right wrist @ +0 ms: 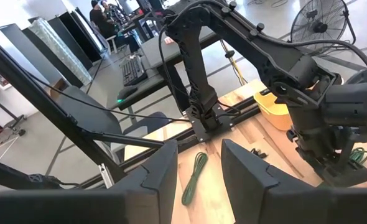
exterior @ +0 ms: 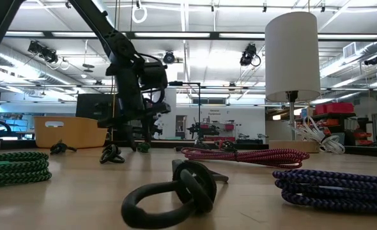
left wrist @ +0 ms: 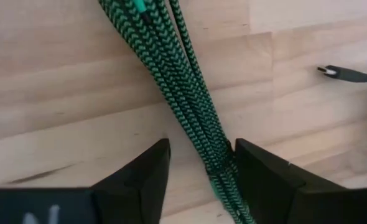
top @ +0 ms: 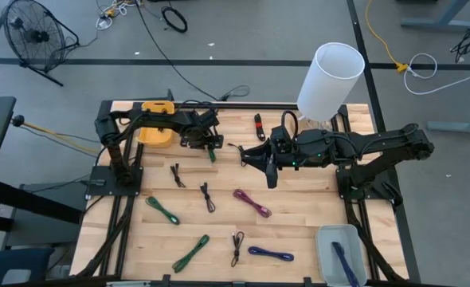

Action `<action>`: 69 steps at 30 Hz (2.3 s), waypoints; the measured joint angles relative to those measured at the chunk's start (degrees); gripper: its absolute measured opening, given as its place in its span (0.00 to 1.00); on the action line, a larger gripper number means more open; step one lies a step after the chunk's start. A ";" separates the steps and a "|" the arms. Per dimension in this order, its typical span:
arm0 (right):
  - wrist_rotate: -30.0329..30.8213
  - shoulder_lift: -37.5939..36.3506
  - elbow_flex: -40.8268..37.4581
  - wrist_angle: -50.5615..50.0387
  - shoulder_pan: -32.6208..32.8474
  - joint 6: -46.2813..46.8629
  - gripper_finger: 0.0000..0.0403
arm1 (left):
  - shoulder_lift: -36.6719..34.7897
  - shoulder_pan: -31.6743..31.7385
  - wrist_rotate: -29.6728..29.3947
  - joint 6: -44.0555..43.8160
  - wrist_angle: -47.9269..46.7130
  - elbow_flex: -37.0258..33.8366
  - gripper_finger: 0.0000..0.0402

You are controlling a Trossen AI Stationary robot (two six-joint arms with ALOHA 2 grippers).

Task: Pick & Place USB Port
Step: Put the green charger cable into the gray bin

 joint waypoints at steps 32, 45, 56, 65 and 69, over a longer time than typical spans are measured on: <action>0.15 0.00 0.02 -0.35 -0.04 -0.89 0.30 | -40.16 -5.43 7.96 15.92 10.11 -0.36 0.05; 0.15 0.00 0.02 0.06 -0.04 -0.88 0.30 | -48.86 -22.72 0.87 16.19 31.75 -0.33 0.05; 0.13 0.00 0.02 0.81 -0.04 -0.95 0.30 | -39.02 -32.23 -4.40 14.63 37.45 -0.35 0.05; 0.02 0.00 0.02 0.81 -0.04 -1.14 0.30 | -30.88 -34.58 -3.85 12.20 49.71 -0.33 0.05; -0.05 0.00 0.02 0.35 0.00 -1.22 0.30 | -29.17 -34.91 -3.87 11.39 51.01 -0.33 0.05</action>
